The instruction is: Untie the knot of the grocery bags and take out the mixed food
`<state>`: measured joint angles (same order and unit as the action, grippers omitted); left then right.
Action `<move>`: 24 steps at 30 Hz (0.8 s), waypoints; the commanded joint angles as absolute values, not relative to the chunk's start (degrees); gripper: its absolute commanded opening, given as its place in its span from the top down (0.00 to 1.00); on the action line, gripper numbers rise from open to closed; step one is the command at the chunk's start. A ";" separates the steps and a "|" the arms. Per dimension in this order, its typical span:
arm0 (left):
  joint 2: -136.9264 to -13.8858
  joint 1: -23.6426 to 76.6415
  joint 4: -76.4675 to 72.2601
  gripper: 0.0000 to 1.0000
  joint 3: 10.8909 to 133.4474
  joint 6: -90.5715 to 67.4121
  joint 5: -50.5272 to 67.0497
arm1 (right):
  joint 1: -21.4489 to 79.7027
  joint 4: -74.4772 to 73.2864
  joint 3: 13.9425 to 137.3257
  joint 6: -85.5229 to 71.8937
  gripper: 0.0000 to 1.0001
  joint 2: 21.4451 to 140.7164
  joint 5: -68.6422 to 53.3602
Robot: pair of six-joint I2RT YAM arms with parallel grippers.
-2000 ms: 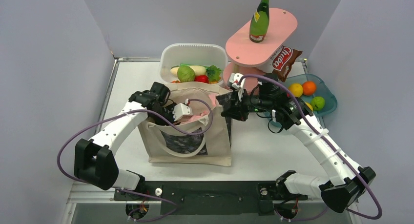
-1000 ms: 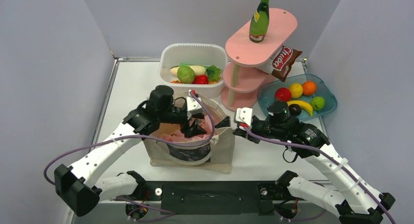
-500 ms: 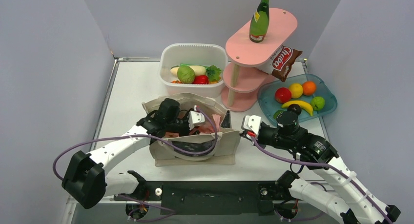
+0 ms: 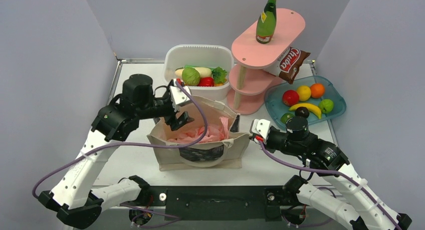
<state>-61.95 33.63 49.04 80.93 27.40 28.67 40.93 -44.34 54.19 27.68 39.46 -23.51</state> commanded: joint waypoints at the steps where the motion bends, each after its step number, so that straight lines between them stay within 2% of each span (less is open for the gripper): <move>1: -64.95 31.72 50.75 0.30 87.37 25.24 19.03 | 40.73 -43.72 53.02 27.57 1.00 39.15 -22.49; 8: -73.55 31.31 49.05 0.27 85.26 35.70 9.09 | 40.75 -42.96 53.19 27.95 1.00 39.27 -22.76; 11: -76.33 31.46 51.79 0.26 84.27 36.32 8.70 | 40.73 -42.07 53.14 27.53 1.00 39.22 -22.41; 13: -76.48 31.53 55.02 0.30 84.04 36.31 11.04 | 40.74 -40.54 52.97 26.37 1.00 39.38 -21.87; 15: -76.19 31.36 60.00 0.54 85.16 35.78 15.72 | 40.72 -38.42 52.92 24.27 1.00 39.87 -20.83; 16: -76.02 31.24 61.07 0.81 85.47 35.07 17.05 | 40.70 -37.80 52.98 23.38 1.00 40.36 -19.95; 17: -75.39 30.68 63.04 0.92 85.99 34.17 17.09 | 40.70 -36.54 52.99 21.67 1.00 40.66 -19.51; 18: -74.92 29.93 63.91 1.00 86.15 34.09 16.80 | 40.63 -35.98 53.00 20.76 0.95 41.12 -18.85; 19: -73.57 27.21 65.50 1.00 86.27 34.87 16.66 | 40.62 -34.99 52.80 19.36 0.87 41.17 -18.65; 20: -72.78 25.43 66.24 1.00 86.24 35.89 16.62 | 40.59 -34.46 52.64 18.31 0.69 41.23 -18.48; 21: -71.48 21.08 67.91 1.00 85.96 38.75 16.53 | 40.60 -33.53 52.23 17.72 0.59 41.18 -18.38; 22: -70.85 18.85 68.80 1.00 85.74 40.95 15.84 | 40.60 -33.07 52.00 16.69 0.44 41.01 -17.89; 23: -69.99 14.03 70.20 1.00 85.05 45.50 14.07 | 40.56 -32.28 51.61 16.21 0.37 40.94 -17.65; 24: -69.62 11.80 70.39 1.00 84.67 47.62 13.01 | 40.55 -31.96 51.38 15.48 0.25 41.04 -17.13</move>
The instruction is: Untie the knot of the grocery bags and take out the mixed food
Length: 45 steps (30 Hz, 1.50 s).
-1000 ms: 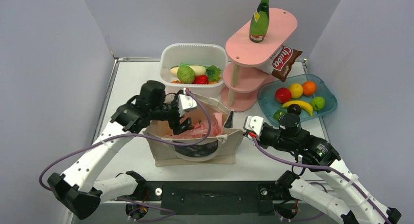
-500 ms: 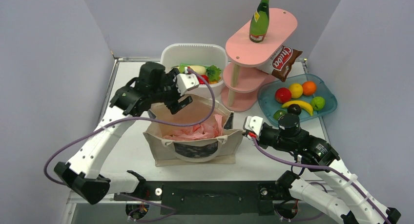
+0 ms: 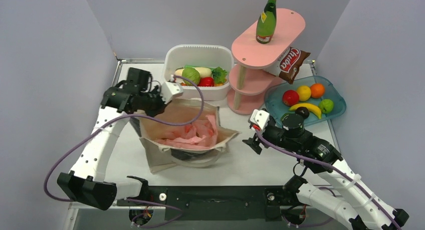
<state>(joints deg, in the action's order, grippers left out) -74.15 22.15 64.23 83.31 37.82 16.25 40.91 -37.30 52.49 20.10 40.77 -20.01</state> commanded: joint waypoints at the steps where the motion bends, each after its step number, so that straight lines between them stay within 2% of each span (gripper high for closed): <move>1: -69.66 6.60 69.23 1.00 83.79 51.33 11.01 | 40.49 -31.55 51.27 15.21 0.22 41.17 -16.70; 4: -73.19 -7.22 63.79 1.00 83.81 54.22 8.92 | 40.40 -30.97 51.62 14.04 0.18 42.47 -16.47; 7: -80.13 -14.94 58.93 1.00 90.20 51.21 5.75 | 40.40 -30.94 52.62 13.75 0.18 43.44 -16.01; 10: -88.55 -20.69 52.67 1.00 98.92 41.71 0.38 | 40.32 -30.98 53.15 13.74 0.17 43.99 -15.51; 12: -92.70 -22.53 52.74 1.00 104.56 35.34 -2.47 | 40.16 -31.13 53.60 13.79 0.17 44.12 -15.17; 14: -95.13 -23.22 54.26 0.87 107.94 31.34 -3.03 | 40.02 -31.35 53.92 13.86 0.17 44.05 -14.75; 15: -95.42 -23.25 54.20 0.73 108.20 30.53 -3.61 | 39.82 -31.45 54.03 13.83 0.17 44.08 -14.59; 18: -93.90 -23.35 50.70 0.61 105.77 27.94 -6.18 | 39.60 -32.13 54.52 14.07 0.16 44.04 -14.52; 23: -90.40 -23.11 48.91 0.54 105.35 26.32 -4.49 | 39.34 -32.43 55.07 14.24 0.16 44.08 -14.31; 27: -90.18 -22.51 50.66 0.52 110.32 23.00 -5.65 | 38.93 -32.04 55.87 14.05 0.16 44.35 -13.94; 32: -95.14 -22.52 60.39 0.49 130.57 13.82 -2.54 | 34.90 -30.17 58.99 11.74 0.15 44.83 -14.22; 35: -98.75 -21.11 67.03 0.48 143.54 12.06 6.22 | 31.97 -28.37 61.42 8.66 0.14 45.43 -14.12; 38: -99.98 -15.20 69.93 0.48 148.46 12.49 6.56 | 28.68 -26.87 62.79 4.65 0.13 45.45 -13.09; 45: -95.08 9.95 69.02 0.46 136.31 12.93 8.86 | 18.86 -25.55 63.60 -2.40 0.11 43.39 -13.41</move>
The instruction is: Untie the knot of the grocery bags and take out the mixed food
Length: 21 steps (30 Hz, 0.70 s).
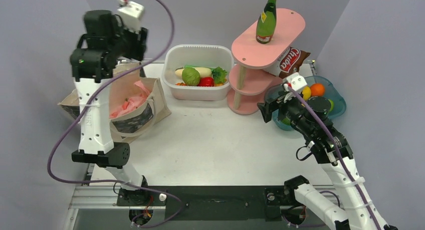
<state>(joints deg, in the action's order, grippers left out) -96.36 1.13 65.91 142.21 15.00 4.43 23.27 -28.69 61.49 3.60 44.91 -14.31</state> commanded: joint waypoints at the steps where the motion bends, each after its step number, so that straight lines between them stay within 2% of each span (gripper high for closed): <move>1: -94.96 13.83 69.01 0.46 134.21 12.27 9.57 | 18.04 -25.64 63.53 -3.52 0.11 42.71 -13.47; 3: -95.14 19.89 69.42 0.45 131.46 11.61 9.96 | 15.42 -25.89 62.76 -5.19 0.11 41.58 -13.65; 5: -95.37 25.91 69.04 0.44 127.94 9.35 3.88 | 13.13 -26.51 61.55 -6.42 0.10 40.35 -13.69; 11: -95.44 34.95 68.32 0.42 115.55 4.02 1.61 | 7.74 -27.35 55.31 -10.78 0.10 36.21 -14.32; 21: -95.41 36.12 67.00 0.41 110.83 3.37 -0.21 | 3.99 -27.63 49.45 -13.47 0.10 32.57 -17.75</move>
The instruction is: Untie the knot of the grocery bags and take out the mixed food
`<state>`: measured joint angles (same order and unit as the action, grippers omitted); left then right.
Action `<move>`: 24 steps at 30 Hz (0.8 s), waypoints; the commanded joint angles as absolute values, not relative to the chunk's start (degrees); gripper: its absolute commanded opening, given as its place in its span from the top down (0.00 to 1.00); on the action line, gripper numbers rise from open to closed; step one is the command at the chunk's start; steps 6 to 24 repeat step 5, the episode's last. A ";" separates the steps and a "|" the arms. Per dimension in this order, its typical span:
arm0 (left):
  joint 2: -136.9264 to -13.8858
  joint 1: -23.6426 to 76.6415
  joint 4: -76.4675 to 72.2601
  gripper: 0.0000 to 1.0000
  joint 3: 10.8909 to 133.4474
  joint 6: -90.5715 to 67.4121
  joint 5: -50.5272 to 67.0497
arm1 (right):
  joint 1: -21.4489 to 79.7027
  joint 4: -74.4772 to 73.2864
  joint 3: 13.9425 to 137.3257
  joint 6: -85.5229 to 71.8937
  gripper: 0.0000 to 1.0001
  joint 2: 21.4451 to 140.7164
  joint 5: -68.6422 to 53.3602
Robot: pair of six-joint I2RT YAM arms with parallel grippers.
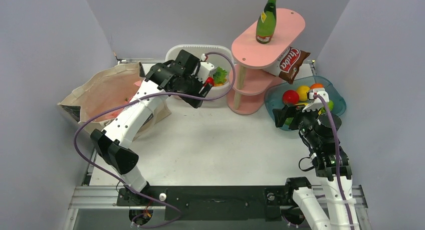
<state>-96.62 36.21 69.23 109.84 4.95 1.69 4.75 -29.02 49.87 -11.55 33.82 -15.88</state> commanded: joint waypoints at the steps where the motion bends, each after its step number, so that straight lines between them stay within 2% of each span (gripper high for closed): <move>1: -95.33 36.12 66.90 0.41 111.27 2.93 -0.67 | 3.97 -27.63 49.41 -13.52 0.10 32.55 -17.93; 24: -94.98 36.15 66.32 0.41 112.30 2.95 -2.06 | 3.86 -27.31 49.52 -13.90 0.10 32.85 -18.81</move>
